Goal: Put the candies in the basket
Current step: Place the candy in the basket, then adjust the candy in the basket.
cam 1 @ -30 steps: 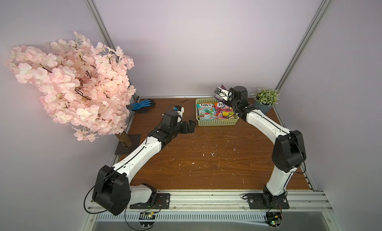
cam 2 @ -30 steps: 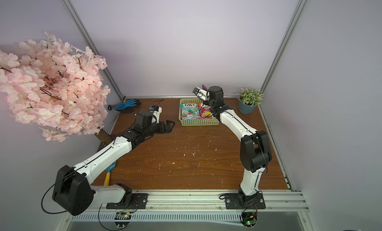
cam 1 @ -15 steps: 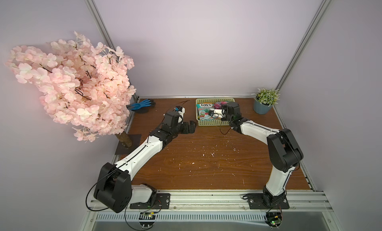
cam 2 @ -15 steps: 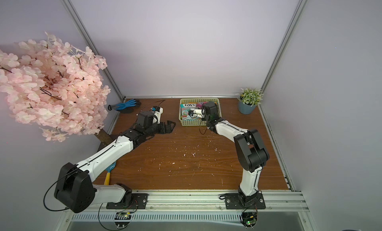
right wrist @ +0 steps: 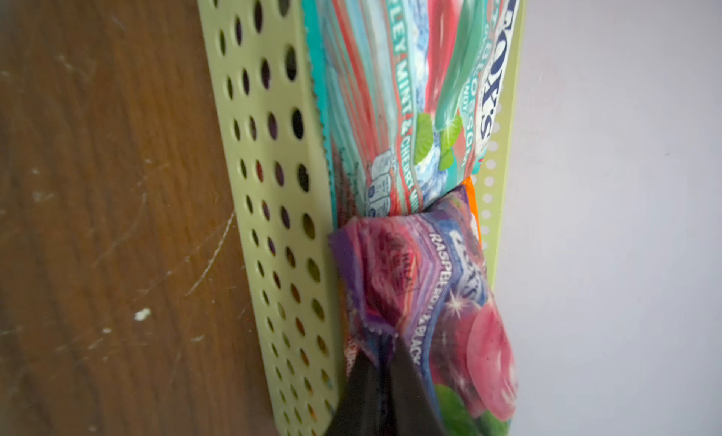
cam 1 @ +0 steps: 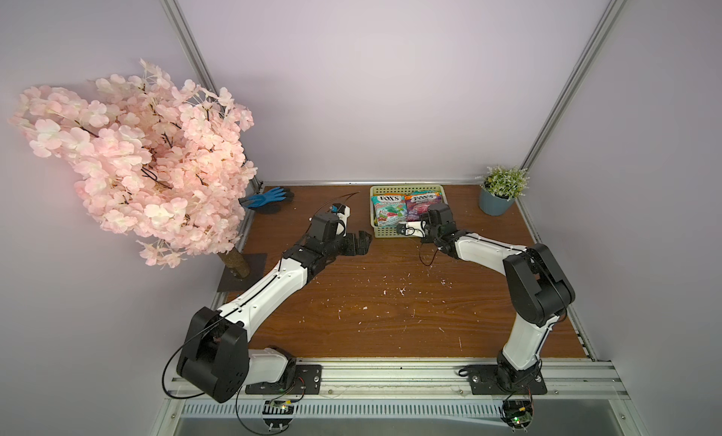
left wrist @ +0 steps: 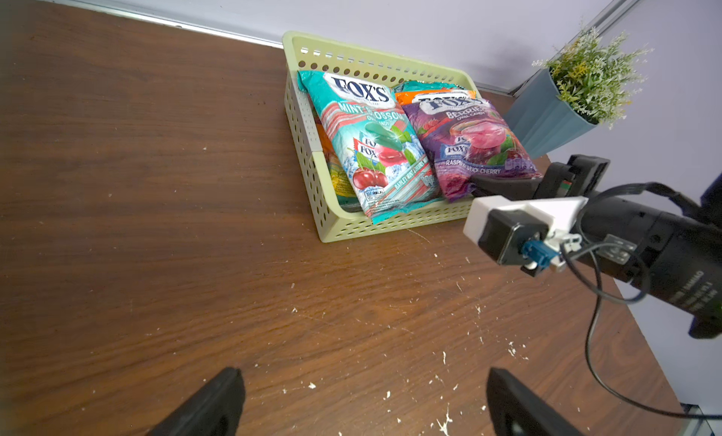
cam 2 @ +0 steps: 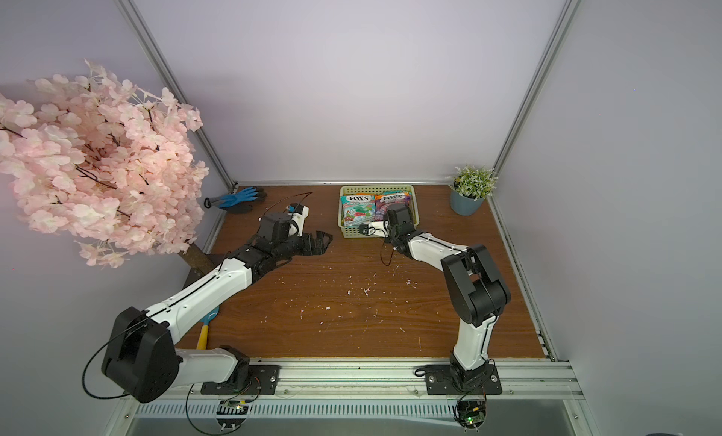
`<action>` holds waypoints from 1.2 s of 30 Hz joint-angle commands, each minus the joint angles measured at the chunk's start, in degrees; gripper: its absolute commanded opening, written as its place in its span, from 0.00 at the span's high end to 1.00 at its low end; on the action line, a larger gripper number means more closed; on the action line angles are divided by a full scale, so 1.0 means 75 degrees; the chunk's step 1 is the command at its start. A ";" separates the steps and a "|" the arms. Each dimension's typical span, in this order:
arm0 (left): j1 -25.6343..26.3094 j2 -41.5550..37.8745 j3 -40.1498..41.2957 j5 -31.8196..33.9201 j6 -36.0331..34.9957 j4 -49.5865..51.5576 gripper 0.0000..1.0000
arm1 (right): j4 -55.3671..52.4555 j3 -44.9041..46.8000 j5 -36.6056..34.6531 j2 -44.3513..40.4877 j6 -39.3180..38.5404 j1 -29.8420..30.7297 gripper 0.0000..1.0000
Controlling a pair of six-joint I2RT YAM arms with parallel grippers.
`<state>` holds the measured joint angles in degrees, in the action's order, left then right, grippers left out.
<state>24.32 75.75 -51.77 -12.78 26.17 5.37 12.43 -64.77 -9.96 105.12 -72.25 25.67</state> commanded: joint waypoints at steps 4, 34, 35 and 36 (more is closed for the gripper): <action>-0.0078 -0.0237 0.0093 0.0071 -0.0024 0.0044 0.00 | -0.0586 -0.0527 0.0160 -0.0110 0.0749 -0.0093 0.62; -0.0070 -0.1088 0.0560 0.0121 0.0255 0.0108 0.00 | -0.2990 -0.3004 0.0649 0.0717 0.2487 -0.0576 0.35; -0.0070 -0.1081 0.0566 0.0137 0.0237 0.0110 0.00 | -0.3028 -0.3153 0.0616 0.0835 0.2539 -0.0569 0.35; -0.0067 -0.1058 0.0568 0.0164 0.0225 0.0109 0.00 | -0.3029 -0.3217 0.0609 0.0931 0.2577 -0.0577 0.35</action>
<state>24.32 68.18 -47.92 -12.56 27.92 5.50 -8.54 -86.26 -5.56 111.11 -55.88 21.63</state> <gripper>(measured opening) 0.998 0.649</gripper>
